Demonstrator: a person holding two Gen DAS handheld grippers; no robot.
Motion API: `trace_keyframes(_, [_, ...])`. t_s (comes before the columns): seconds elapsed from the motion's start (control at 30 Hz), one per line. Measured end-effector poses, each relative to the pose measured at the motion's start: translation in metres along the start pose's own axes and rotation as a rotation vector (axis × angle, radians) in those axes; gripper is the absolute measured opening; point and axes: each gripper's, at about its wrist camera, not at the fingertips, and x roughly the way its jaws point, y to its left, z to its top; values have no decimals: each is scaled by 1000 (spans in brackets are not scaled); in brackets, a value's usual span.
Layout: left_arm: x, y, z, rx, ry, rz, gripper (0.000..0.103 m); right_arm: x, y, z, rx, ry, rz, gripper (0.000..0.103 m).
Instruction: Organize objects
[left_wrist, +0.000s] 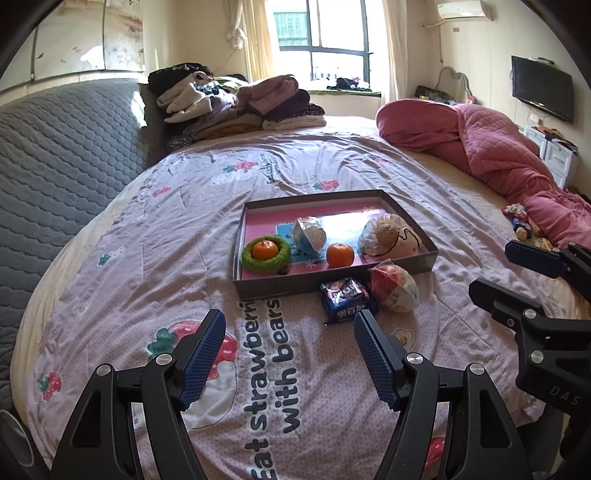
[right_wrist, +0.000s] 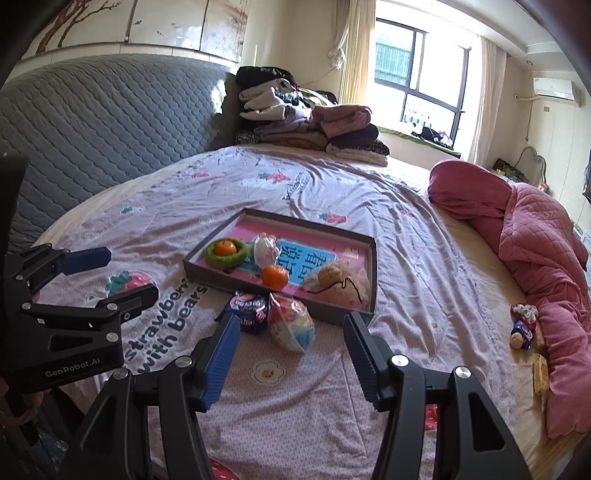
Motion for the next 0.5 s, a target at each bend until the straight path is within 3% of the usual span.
trace_keyframes(0.5, [18, -7, -14, 14, 56, -5, 74, 17, -3, -15, 7, 45, -10, 58])
